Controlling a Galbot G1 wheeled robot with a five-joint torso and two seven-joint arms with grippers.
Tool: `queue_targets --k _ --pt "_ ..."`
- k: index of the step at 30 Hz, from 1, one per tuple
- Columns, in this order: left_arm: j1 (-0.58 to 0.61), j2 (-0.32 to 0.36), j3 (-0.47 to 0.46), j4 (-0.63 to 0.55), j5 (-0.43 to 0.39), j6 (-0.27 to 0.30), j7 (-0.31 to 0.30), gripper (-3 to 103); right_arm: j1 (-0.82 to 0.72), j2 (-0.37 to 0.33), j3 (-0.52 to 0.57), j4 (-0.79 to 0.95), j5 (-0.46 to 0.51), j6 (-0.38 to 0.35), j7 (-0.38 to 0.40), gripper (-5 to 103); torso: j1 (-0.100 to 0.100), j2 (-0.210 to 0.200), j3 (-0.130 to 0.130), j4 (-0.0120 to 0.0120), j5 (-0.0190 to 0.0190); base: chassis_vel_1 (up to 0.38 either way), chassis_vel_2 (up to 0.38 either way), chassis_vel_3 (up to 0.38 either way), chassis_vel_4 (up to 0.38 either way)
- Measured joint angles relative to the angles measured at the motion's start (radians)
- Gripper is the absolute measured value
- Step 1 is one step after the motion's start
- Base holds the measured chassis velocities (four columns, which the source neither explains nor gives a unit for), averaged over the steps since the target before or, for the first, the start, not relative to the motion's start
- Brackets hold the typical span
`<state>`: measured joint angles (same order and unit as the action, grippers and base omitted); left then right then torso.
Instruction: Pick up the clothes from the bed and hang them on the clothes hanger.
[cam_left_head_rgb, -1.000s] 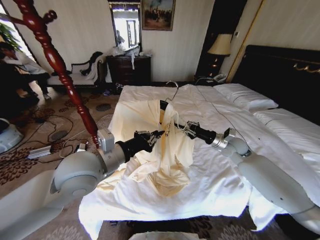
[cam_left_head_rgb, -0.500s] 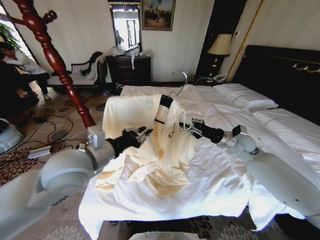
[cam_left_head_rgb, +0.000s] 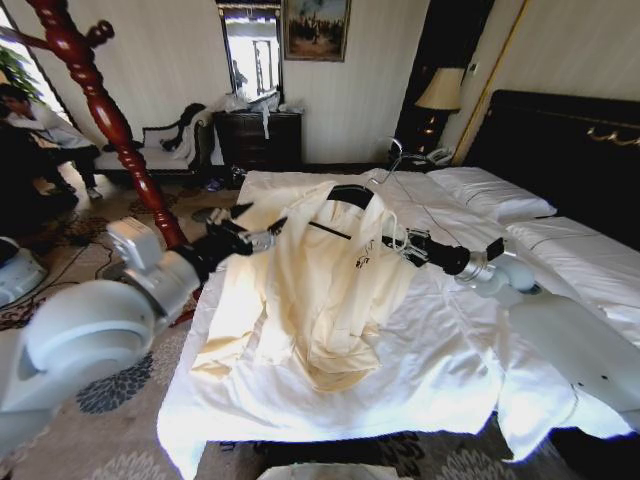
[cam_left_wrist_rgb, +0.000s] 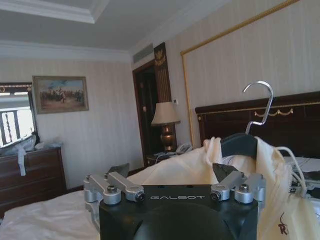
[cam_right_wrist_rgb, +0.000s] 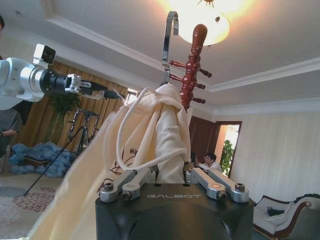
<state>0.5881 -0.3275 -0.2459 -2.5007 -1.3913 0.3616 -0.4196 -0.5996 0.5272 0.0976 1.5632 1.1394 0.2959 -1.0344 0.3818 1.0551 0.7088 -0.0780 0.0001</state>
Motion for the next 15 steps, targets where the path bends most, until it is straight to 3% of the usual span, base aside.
queue_targets --k 9,13,15 --pt "-0.035 0.016 0.002 0.000 -0.006 -0.010 0.027 100 0.011 0.012 -0.004 -0.021 0.004 0.007 -0.030 19 0.000 0.000 0.000 0.0002 -0.0002 0.000 0.000 0.000 0.000" --pt "-0.047 0.030 -0.004 0.000 -0.006 -0.018 0.029 100 0.007 0.010 -0.004 -0.018 0.001 0.016 -0.070 19 0.000 0.000 0.000 0.0001 -0.0002 0.000 0.000 0.000 0.000" --pt "-0.047 0.045 -0.001 0.000 -0.007 -0.026 0.060 100 0.006 0.012 -0.002 -0.027 -0.010 0.019 -0.117 19 0.000 0.000 0.000 0.0002 -0.0002 0.000 0.000 0.000 0.000"
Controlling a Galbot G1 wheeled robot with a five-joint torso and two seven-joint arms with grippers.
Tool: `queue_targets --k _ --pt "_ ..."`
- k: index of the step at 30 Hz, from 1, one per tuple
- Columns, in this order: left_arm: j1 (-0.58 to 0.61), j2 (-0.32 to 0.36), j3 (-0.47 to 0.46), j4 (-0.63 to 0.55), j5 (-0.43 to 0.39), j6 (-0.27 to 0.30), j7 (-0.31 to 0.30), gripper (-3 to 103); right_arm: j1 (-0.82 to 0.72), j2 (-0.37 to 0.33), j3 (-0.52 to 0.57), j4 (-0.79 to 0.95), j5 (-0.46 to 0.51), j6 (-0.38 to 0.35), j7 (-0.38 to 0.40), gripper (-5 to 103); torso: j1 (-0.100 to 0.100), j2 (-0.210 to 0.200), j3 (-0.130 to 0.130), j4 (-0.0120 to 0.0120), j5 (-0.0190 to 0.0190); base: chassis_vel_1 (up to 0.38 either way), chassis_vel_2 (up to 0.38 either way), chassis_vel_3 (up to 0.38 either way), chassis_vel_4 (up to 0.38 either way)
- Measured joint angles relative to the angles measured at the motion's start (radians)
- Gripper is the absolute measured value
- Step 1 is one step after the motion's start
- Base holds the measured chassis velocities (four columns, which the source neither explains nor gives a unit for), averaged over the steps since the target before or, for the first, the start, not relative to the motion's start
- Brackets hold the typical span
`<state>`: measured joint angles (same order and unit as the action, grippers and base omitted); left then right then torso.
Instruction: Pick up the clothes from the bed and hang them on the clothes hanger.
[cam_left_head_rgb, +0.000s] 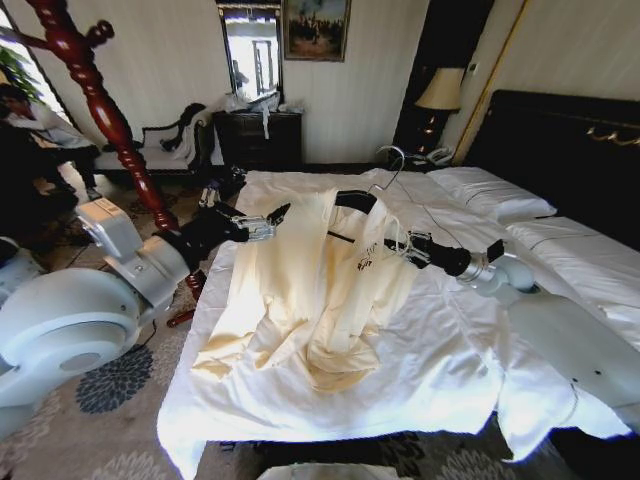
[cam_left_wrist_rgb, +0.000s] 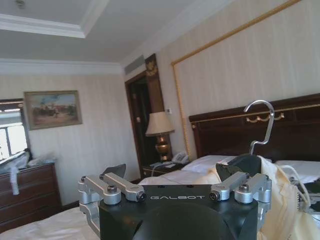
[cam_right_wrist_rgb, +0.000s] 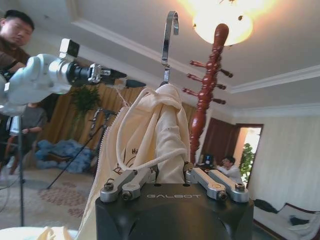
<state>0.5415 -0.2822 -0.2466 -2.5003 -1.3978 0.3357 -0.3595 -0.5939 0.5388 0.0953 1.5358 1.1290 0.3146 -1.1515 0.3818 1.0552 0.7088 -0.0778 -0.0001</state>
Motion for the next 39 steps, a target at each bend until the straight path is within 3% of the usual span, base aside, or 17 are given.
queue_targets --k 4,7,10,11,13,16,26,30,32,34,39 --pt "0.001 0.007 0.012 0.000 -0.026 0.008 0.042 100 0.008 0.006 0.004 -0.031 -0.018 0.002 -0.074 19 0.000 0.000 0.000 -0.0001 0.0002 0.000 0.000 0.000 0.000" --pt "0.004 0.009 0.025 0.000 -0.071 0.045 0.086 100 0.014 0.005 0.014 -0.056 -0.034 0.002 -0.155 19 0.000 0.000 0.000 -0.0001 0.0002 0.000 0.000 0.000 0.000" --pt "0.008 0.013 0.035 0.000 -0.075 0.066 0.109 100 0.011 -0.001 0.023 -0.056 -0.033 0.003 -0.178 19 0.000 0.000 0.000 -0.0001 0.0001 0.000 0.000 0.000 0.000" --pt "0.014 0.016 0.050 0.000 -0.075 0.099 0.128 100 0.005 -0.007 0.032 -0.052 -0.033 0.003 -0.203 19 0.000 0.000 0.000 -0.0001 0.0001 0.000 0.000 0.000 0.000" --pt "0.016 0.017 0.053 0.000 -0.075 0.110 0.132 100 0.003 -0.009 0.035 -0.050 -0.033 0.003 -0.210 19 0.000 0.000 0.000 -0.0002 0.0001 0.000 0.000 0.000 0.000" --pt "0.027 0.019 0.078 0.001 -0.068 0.191 0.150 100 -0.005 -0.015 0.047 -0.035 -0.032 0.003 -0.235 19 0.000 0.000 0.000 -0.0002 0.0001 0.000 0.000 0.000 0.000" --pt "0.028 0.040 0.096 0.001 -0.044 0.224 0.179 101 -0.004 -0.014 0.050 0.028 -0.036 -0.001 -0.243 19 0.000 0.000 0.000 0.0000 0.0001 0.000 0.000 0.000 0.000" --pt "0.031 0.041 0.097 0.000 -0.044 0.216 0.191 91 -0.003 -0.014 0.050 0.041 -0.046 -0.001 -0.240 19 0.000 0.000 0.000 -0.0001 0.0000 0.000 0.000 0.000 0.000" --pt "0.032 0.045 0.097 0.000 -0.045 0.208 0.217 75 -0.002 -0.016 0.049 0.048 -0.055 0.000 -0.239 19 0.000 0.000 0.000 -0.0001 0.0001 0.000 0.000 0.000 0.000" --pt "0.032 0.046 0.097 0.000 -0.045 0.207 0.224 75 -0.002 -0.016 0.049 0.049 -0.056 0.001 -0.238 19 0.000 0.000 0.000 0.0000 0.0001 0.000 0.000 0.000 0.000" --pt "0.033 0.047 0.101 0.001 -0.041 0.205 0.280 54 -0.002 -0.021 0.048 0.056 -0.063 0.008 -0.234 19 0.000 0.000 0.000 -0.0001 0.0001 0.000 0.000 0.000 0.000"
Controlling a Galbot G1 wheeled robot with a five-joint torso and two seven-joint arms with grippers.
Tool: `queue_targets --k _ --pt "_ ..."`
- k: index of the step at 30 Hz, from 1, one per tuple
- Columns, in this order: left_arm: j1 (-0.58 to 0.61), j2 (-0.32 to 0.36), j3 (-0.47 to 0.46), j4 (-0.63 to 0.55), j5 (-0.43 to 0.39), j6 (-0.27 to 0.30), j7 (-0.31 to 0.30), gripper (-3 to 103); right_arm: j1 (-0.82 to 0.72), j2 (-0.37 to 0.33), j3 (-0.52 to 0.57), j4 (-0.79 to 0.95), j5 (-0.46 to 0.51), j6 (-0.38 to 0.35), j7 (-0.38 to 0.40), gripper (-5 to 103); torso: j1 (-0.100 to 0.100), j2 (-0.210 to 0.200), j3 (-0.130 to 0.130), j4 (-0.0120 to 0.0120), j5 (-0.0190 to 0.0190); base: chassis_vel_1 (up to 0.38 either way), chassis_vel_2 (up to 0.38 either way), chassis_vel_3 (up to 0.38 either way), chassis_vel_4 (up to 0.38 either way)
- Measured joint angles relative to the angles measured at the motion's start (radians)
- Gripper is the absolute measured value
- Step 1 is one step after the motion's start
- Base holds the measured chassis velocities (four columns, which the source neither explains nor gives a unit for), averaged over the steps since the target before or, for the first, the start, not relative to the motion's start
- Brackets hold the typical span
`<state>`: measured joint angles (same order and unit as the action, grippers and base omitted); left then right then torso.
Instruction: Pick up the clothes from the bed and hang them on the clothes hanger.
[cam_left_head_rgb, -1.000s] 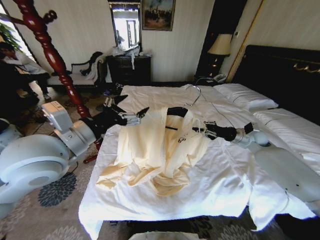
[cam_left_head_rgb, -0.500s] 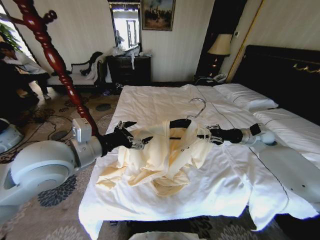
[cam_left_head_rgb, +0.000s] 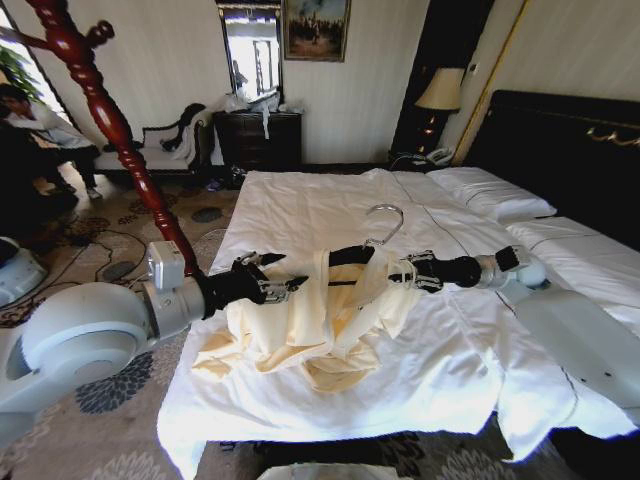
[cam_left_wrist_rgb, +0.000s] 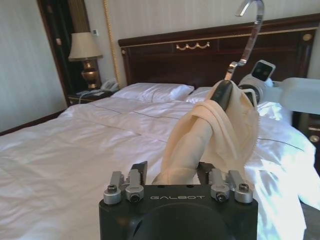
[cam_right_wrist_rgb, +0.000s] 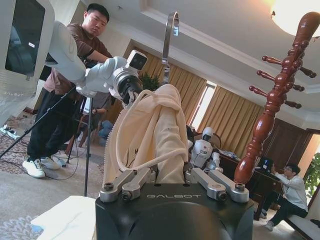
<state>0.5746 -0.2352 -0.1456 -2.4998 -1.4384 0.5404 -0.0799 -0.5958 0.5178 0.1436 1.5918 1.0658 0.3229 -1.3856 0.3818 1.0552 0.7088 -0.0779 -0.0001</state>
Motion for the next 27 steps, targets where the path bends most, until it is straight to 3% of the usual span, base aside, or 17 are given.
queue_targets --k 2,6,11,18,24,27 --pt "0.000 -0.002 0.003 -0.002 0.005 0.000 0.047 38 -0.001 -0.004 0.000 0.001 0.000 0.002 0.001 19 0.000 0.000 0.000 0.0000 0.0000 0.000 0.000 0.000 0.000" --pt "-0.001 -0.004 0.006 -0.003 0.010 0.001 0.076 29 -0.004 -0.005 0.000 0.001 0.000 0.003 0.002 19 0.000 0.000 0.000 -0.0001 0.0001 0.000 0.000 0.000 0.000" --pt "0.001 -0.012 0.011 -0.001 0.063 -0.023 0.134 24 0.000 0.003 -0.008 -0.010 0.006 0.009 0.004 19 0.000 0.000 0.000 0.0000 0.0000 0.000 0.000 0.000 0.000" --pt "0.000 -0.020 0.012 0.001 0.076 -0.031 0.156 23 0.006 0.010 -0.011 -0.024 0.016 0.012 0.008 17 0.000 0.000 0.000 0.0000 0.0001 0.000 0.000 0.000 0.000" --pt "0.009 -0.028 0.012 0.000 0.089 -0.033 0.163 19 0.005 0.010 -0.006 -0.030 0.022 0.025 0.055 42 0.000 0.000 0.000 0.0000 0.0000 0.000 0.000 0.000 0.000" --pt "0.013 -0.030 0.008 0.001 0.093 -0.034 0.162 19 0.004 0.008 0.000 -0.032 0.035 0.029 0.092 48 0.000 0.000 0.000 0.0000 0.0000 0.000 0.000 0.000 0.000"
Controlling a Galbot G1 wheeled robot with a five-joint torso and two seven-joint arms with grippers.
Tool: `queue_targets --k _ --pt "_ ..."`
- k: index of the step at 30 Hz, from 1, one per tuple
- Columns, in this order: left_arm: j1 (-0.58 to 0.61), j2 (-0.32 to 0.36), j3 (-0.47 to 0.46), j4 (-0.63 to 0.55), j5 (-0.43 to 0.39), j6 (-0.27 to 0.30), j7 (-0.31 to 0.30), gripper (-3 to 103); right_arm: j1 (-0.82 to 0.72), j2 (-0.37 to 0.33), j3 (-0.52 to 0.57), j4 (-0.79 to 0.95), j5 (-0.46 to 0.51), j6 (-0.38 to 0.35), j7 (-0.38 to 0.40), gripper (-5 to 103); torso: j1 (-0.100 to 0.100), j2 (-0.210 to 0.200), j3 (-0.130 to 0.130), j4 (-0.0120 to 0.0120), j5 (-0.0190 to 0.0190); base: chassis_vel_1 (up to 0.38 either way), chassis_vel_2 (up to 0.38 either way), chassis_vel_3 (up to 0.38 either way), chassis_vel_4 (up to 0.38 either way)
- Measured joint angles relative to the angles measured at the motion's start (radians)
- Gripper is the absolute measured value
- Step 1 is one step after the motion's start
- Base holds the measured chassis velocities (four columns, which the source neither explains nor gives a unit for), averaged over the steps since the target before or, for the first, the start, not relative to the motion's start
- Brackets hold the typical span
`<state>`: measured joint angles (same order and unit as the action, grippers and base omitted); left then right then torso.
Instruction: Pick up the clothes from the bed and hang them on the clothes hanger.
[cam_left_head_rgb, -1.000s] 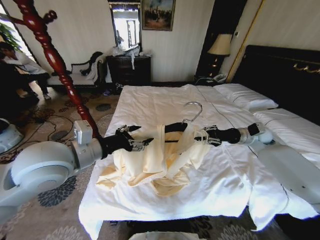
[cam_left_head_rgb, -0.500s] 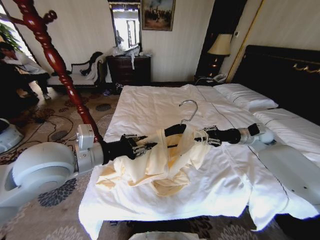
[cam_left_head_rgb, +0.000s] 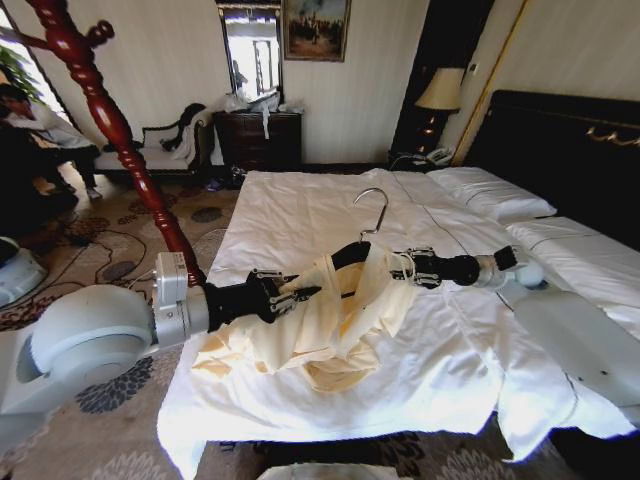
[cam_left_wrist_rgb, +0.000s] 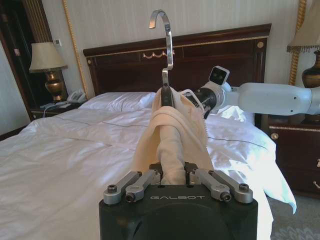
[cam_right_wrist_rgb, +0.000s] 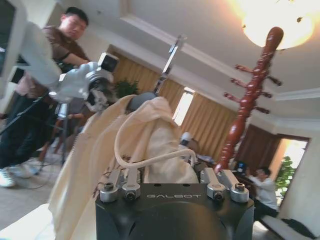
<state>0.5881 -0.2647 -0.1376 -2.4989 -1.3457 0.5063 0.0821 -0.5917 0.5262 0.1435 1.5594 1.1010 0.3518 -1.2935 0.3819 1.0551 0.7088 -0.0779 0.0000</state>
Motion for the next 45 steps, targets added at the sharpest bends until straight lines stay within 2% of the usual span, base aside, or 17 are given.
queue_targets --k 3,5,6,9,10,11,14,15,17,19,20,22,24,32,34,38,45 --pt "0.001 0.001 -0.006 0.000 0.005 -0.001 -0.003 19 -0.007 -0.002 0.009 -0.006 0.025 0.005 0.050 65 0.000 0.000 0.000 -0.0001 0.0000 0.000 0.000 0.000 0.000" --pt "0.001 0.003 -0.009 0.000 0.005 -0.002 -0.003 19 -0.011 -0.003 0.013 -0.008 0.029 0.009 0.067 65 0.000 0.000 0.000 -0.0001 0.0000 0.000 0.000 0.000 0.000" --pt "0.000 0.004 -0.014 0.000 0.008 -0.004 -0.006 19 -0.017 -0.004 0.017 -0.010 0.031 0.016 0.091 70 0.000 0.000 0.000 0.0000 0.0000 0.000 0.000 0.000 0.000" --pt "-0.002 -0.001 -0.036 0.000 0.011 -0.008 -0.037 19 -0.041 -0.001 0.027 -0.006 0.032 0.052 0.214 86 0.000 0.000 0.000 -0.0001 0.0000 0.000 0.000 0.000 0.000" --pt "-0.003 -0.007 -0.044 -0.001 0.012 -0.013 -0.052 19 -0.052 0.001 0.029 0.000 0.036 0.068 0.286 86 0.000 0.000 0.000 -0.0001 0.0001 0.000 0.000 0.000 0.000" --pt "-0.003 -0.007 -0.044 -0.001 0.012 -0.013 -0.052 19 -0.052 0.001 0.029 0.000 0.036 0.068 0.286 86 0.000 0.000 0.000 -0.0001 0.0001 0.000 0.000 0.000 0.000" --pt "-0.005 -0.024 -0.061 -0.001 0.015 -0.041 -0.120 19 -0.093 0.003 0.046 0.019 0.042 0.086 0.538 99 0.000 0.000 0.000 0.0000 0.0000 0.000 0.000 0.000 0.000" --pt "-0.005 -0.024 -0.061 -0.001 0.015 -0.041 -0.120 19 -0.093 0.003 0.046 0.019 0.042 0.086 0.538 99 0.000 0.000 0.000 0.0000 0.0000 0.000 0.000 0.000 0.000" --pt "-0.006 -0.033 -0.068 0.019 0.015 -0.055 -0.163 19 -0.116 0.008 0.067 0.033 0.023 0.088 0.685 100 0.000 0.000 0.000 -0.0002 0.0003 0.000 0.000 0.000 0.000" --pt "-0.008 -0.042 -0.068 0.059 0.021 -0.062 -0.224 19 -0.131 0.018 0.095 0.050 -0.012 0.077 0.888 100 0.000 0.000 0.000 -0.0002 -0.0002 0.000 0.000 0.000 0.000" --pt "-0.008 -0.042 -0.068 0.059 0.021 -0.062 -0.224 19 -0.131 0.018 0.095 0.050 -0.012 0.077 0.888 100 0.000 0.000 0.000 -0.0002 -0.0002 0.000 0.000 0.000 0.000" --pt "-0.011 -0.055 -0.067 0.101 0.029 -0.062 -0.300 19 -0.140 0.033 0.116 0.057 -0.033 0.062 1.060 100 0.000 0.000 0.000 0.0003 -0.0002 0.000 0.000 0.000 0.000" --pt "-0.017 -0.069 -0.066 0.147 0.039 -0.057 -0.367 19 -0.159 0.042 0.144 0.058 -0.045 0.056 1.143 100 0.000 0.000 0.000 0.0003 0.0000 0.000 0.000 0.000 0.000" --pt "-0.058 -0.107 -0.079 0.369 0.063 -0.077 -0.420 19 -0.232 0.063 0.228 0.104 -0.072 0.055 1.181 100 0.000 0.000 0.000 -0.0005 -0.0002 0.000 0.000 0.000 0.000" --pt "-0.072 -0.114 -0.087 0.444 0.060 -0.104 -0.410 19 -0.229 0.086 0.230 0.122 -0.084 0.054 1.183 100 0.000 0.000 0.000 0.0005 -0.0003 0.000 0.000 0.000 0.000" --pt "-0.086 -0.143 -0.090 0.535 0.063 -0.136 -0.392 19 -0.211 0.125 0.222 0.139 -0.100 0.053 1.180 100 0.000 0.000 0.000 0.0001 -0.0003 0.000 0.000 0.000 0.000" --pt "-0.113 -0.241 -0.063 0.722 0.136 -0.158 -0.361 19 -0.189 0.201 0.185 0.127 -0.117 0.047 1.171 100 0.000 0.000 0.000 0.0002 -0.0005 0.000 0.000 0.000 0.000"
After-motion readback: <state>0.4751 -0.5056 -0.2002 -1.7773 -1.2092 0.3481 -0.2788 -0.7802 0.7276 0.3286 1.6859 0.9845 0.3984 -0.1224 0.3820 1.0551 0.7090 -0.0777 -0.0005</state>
